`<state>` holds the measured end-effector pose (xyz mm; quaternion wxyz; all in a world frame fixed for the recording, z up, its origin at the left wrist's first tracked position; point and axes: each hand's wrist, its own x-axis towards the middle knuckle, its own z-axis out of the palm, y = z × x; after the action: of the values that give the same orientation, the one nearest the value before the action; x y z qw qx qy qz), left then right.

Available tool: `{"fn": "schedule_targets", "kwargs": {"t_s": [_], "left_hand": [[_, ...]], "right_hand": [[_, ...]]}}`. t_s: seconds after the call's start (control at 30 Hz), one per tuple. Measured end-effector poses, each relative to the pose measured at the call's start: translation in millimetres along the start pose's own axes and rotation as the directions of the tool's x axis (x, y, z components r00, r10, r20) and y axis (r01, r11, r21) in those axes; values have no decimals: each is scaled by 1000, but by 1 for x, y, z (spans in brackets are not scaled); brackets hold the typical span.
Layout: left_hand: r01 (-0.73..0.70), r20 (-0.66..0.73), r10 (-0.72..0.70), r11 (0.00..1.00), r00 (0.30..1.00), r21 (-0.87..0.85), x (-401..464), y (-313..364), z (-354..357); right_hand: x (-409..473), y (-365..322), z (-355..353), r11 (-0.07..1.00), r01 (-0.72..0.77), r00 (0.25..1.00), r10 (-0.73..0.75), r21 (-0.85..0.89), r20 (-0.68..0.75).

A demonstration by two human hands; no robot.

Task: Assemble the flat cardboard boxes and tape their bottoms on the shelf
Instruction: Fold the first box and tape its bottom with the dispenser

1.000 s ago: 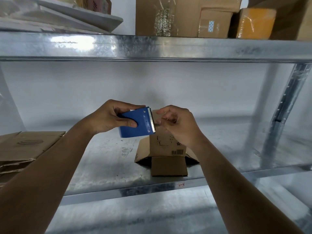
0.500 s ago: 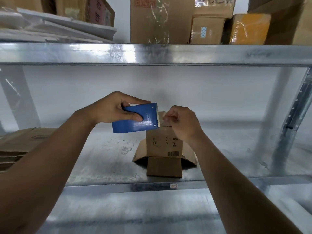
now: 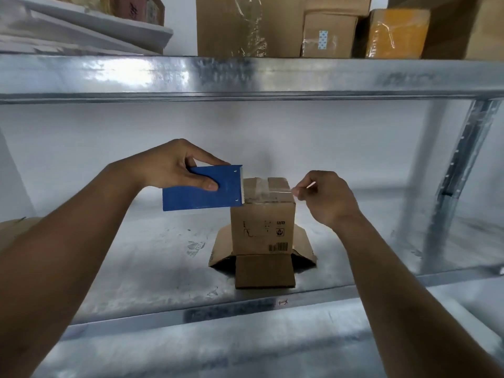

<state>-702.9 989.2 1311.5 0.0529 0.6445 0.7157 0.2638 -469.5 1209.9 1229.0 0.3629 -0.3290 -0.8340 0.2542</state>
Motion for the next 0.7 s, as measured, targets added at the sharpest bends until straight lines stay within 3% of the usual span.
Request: {"fn": "schedule_targets", "kwargs": {"t_s": [0.33,0.7], "left_hand": [[-24,6,24,999,1000,36,13,-6,2],[53,-22,-53,998,998,-18,-1,-25,-6]], "right_hand": [[-7,-2,3,994,-66,997,63,-86,-37],[-4,24,-12,991,-85,993,76,-106,-89]]}}
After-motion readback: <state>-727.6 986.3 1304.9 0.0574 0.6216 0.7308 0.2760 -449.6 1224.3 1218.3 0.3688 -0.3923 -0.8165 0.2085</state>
